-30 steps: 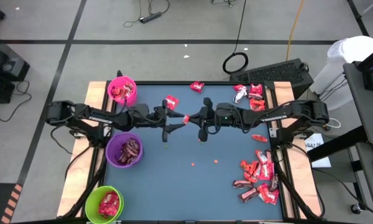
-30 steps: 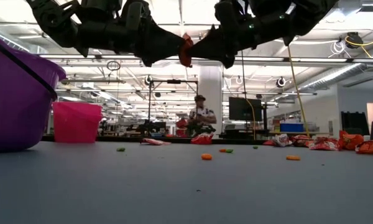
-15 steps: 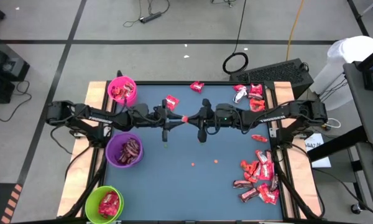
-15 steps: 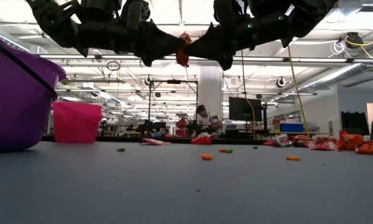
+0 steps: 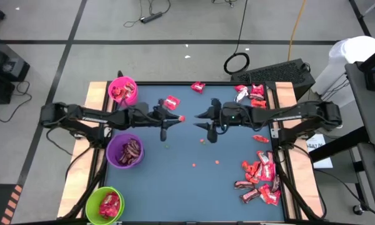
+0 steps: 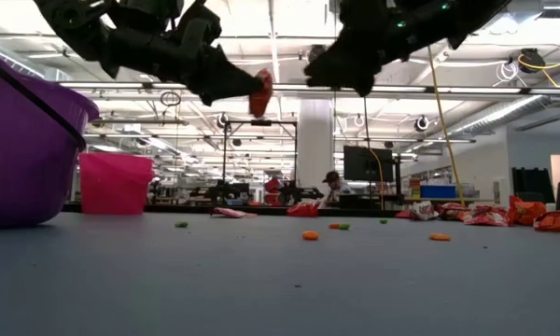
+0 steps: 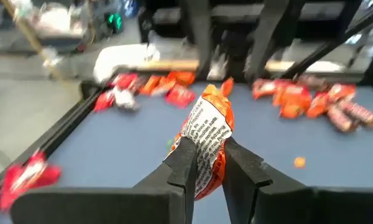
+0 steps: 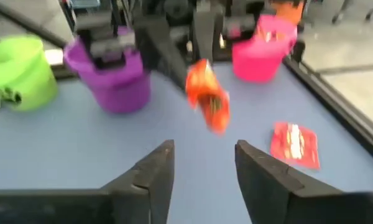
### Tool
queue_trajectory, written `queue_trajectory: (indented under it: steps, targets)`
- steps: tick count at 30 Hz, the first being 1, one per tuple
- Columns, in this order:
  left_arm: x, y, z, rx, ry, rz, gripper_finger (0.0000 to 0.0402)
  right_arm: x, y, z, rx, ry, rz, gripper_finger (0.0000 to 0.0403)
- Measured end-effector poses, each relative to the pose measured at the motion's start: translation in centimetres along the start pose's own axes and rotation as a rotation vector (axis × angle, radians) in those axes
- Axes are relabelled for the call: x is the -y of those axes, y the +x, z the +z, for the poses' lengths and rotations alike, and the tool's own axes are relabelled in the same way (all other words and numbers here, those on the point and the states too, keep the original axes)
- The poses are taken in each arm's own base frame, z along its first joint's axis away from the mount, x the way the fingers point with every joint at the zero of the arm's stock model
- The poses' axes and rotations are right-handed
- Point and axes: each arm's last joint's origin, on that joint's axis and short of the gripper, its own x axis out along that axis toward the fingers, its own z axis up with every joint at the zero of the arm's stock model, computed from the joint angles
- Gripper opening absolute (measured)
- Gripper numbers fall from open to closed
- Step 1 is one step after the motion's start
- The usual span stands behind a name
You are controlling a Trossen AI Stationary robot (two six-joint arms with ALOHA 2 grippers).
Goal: Organize candy in baskets
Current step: Put the orange chocolate into the pink bucket
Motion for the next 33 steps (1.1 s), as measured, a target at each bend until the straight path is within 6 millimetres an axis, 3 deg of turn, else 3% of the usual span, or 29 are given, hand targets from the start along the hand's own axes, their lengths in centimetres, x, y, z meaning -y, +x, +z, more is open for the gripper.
queue_trajectory:
  steps: [6, 16, 26, 33]
  targets:
    - [-1.1, -3.0, 0.9, -0.111, -0.007, 0.169, 0.0064, 0.5, -1.3, -1.7, -0.192, 0.001, -0.115, 0.0164]
    - [-4.0, -7.8, 2.6, -0.356, -0.006, 0.546, 0.0064, 1.1, -0.2, -5.5, -0.361, 0.005, -0.208, 0.0164]
    - [-8.3, -10.8, 1.2, -0.606, -0.008, 0.941, 0.0064, 1.3, 0.9, -7.0, -0.426, -0.011, -0.231, 0.0164]
    - [-10.4, -12.5, 0.4, -0.67, -0.073, 1.08, 0.0064, 1.3, 1.3, -7.5, -0.455, -0.017, -0.233, 0.0164]
